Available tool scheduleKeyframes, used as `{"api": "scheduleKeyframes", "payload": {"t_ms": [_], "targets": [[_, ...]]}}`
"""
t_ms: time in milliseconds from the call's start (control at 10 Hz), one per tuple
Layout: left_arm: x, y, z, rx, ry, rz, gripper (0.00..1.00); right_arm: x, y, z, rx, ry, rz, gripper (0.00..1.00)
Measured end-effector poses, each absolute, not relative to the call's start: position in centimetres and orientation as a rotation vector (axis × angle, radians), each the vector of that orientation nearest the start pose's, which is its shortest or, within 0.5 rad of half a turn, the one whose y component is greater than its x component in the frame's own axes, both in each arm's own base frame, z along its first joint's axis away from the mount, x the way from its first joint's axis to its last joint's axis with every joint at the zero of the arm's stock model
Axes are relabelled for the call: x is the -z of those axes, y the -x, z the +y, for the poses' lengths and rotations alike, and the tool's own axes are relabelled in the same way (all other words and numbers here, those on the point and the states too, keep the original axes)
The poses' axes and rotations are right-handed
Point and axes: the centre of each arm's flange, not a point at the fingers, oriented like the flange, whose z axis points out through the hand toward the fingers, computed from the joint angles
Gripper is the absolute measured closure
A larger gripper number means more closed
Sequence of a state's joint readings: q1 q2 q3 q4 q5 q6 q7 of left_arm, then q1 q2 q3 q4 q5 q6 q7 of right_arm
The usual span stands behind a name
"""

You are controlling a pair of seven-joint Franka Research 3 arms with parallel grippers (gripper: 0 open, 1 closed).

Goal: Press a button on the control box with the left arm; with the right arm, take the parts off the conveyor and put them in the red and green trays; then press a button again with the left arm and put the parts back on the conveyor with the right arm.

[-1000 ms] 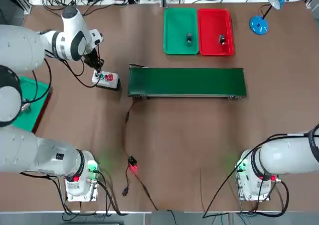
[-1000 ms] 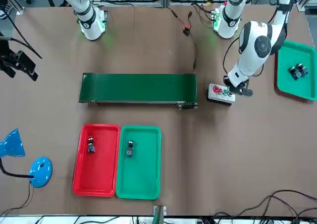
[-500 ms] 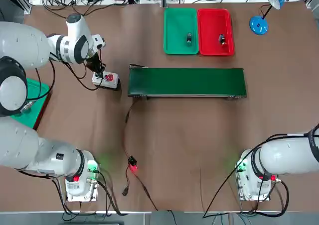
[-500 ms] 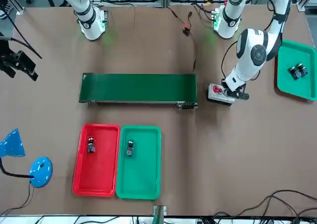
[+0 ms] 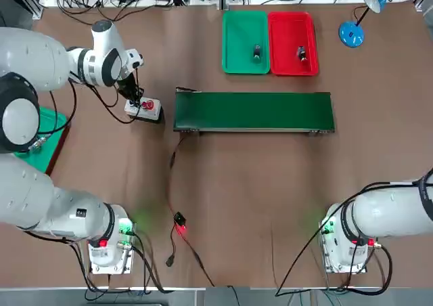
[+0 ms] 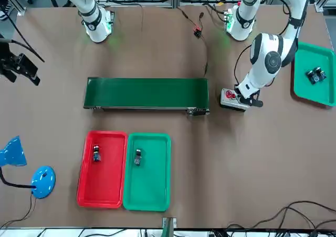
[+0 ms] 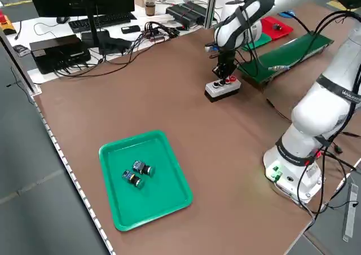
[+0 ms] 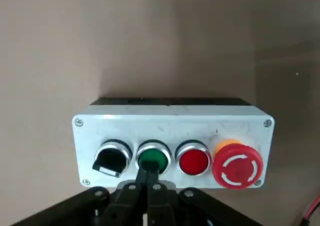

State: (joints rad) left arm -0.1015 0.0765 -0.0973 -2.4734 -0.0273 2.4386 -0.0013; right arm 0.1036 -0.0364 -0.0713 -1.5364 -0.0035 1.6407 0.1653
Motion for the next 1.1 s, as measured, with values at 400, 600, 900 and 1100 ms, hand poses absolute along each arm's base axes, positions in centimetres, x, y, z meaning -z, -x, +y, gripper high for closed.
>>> {"api": "scheduleKeyframes", "payload": {"t_ms": [400,600,900,1100], "targets": [[-29.9,-48.0,-9.4,-0.219,3.133,0.270,0.99,-66.8,-55.0,1.7,0.219,3.114,0.207,0.00],[-38.1,-51.0,-9.3,-0.179,3.139,0.254,0.96,-66.8,-55.0,1.7,0.219,3.114,0.207,0.00],[-49.6,-54.5,-7.2,-0.047,3.159,0.185,0.85,-66.7,-55.0,1.7,0.215,3.115,0.206,0.00],[-56.9,-55.7,-5.5,0.075,3.167,0.139,0.56,-66.0,-55.0,2.6,0.189,3.119,0.177,0.00]]}}
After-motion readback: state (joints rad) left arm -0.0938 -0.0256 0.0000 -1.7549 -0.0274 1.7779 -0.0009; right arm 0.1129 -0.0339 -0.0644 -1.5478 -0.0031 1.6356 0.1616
